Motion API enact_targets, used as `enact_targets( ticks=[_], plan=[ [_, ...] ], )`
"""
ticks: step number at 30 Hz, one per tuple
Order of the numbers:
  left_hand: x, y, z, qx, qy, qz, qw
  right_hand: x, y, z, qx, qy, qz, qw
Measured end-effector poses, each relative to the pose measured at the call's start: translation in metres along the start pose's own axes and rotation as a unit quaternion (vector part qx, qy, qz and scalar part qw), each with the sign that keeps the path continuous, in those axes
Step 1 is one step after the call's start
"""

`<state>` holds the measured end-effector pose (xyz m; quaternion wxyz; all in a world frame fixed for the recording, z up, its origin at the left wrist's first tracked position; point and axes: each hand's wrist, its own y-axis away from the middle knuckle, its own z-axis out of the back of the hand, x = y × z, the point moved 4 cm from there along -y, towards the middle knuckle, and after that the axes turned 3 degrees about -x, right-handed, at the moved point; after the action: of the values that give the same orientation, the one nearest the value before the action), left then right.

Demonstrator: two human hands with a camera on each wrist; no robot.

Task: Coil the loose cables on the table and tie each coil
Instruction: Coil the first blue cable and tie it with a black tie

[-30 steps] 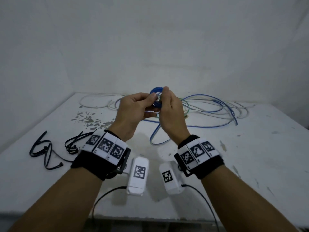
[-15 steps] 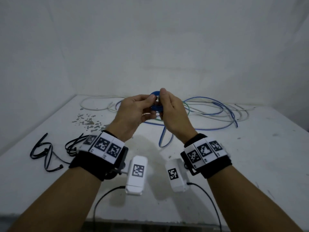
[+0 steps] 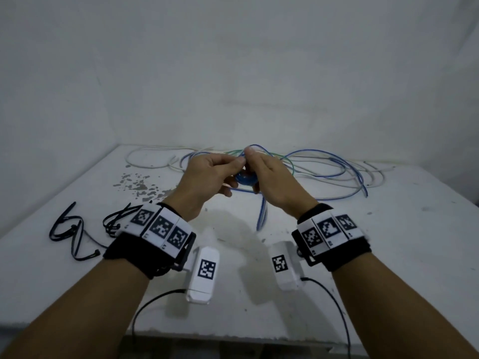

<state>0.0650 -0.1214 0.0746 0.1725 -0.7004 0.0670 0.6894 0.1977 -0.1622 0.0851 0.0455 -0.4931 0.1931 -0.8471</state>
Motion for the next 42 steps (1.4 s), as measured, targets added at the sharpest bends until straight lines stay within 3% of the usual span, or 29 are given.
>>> enact_targets(
  ticks=[3,7,9,11,15,17,21,23,25,30,32,37,42],
  plan=[
    [-0.007,-0.003,0.004,0.011,-0.031,-0.027,0.999,0.002,-0.004,0.004,0.038,0.02,-0.004,0.999],
    [-0.012,-0.002,-0.004,-0.073,0.086,-0.038,0.993,0.004,-0.002,-0.002,-0.106,-0.08,0.012,0.991],
    [-0.01,0.0,-0.01,-0.079,0.113,-0.035,0.99,0.006,-0.001,-0.007,-0.133,-0.116,0.015,0.984],
    [-0.008,0.0,-0.009,-0.07,0.106,-0.032,0.991,0.007,-0.001,-0.005,-0.119,-0.093,0.022,0.988],
    [-0.007,-0.004,0.001,-0.015,0.017,-0.041,0.999,0.012,-0.005,0.006,-0.004,0.022,0.037,0.999],
    [-0.008,-0.004,0.002,-0.012,0.026,-0.054,0.998,0.013,-0.007,0.008,0.013,-0.002,0.032,0.999],
    [-0.009,-0.003,-0.006,-0.071,0.152,-0.047,0.985,0.011,-0.002,-0.004,-0.111,-0.124,0.02,0.986],
    [-0.007,-0.004,-0.01,-0.073,0.187,-0.033,0.979,0.009,0.001,-0.013,-0.135,-0.151,0.036,0.979],
    [-0.007,-0.005,-0.007,-0.055,0.154,-0.023,0.986,0.007,0.0,-0.012,-0.122,-0.117,0.045,0.985],
    [-0.016,-0.008,0.01,0.029,-0.026,-0.038,0.999,0.012,-0.005,0.007,0.042,0.051,0.052,0.996],
    [-0.02,-0.009,0.009,0.023,-0.008,-0.052,0.998,0.013,-0.005,0.009,0.029,0.019,0.05,0.998],
    [-0.019,-0.008,-0.004,-0.011,0.05,-0.071,0.996,0.01,-0.004,0.0,-0.109,-0.07,0.056,0.99],
    [-0.019,-0.005,0.006,0.058,-0.075,-0.06,0.994,0.006,-0.005,0.008,0.002,0.067,0.076,0.995]
  ],
)
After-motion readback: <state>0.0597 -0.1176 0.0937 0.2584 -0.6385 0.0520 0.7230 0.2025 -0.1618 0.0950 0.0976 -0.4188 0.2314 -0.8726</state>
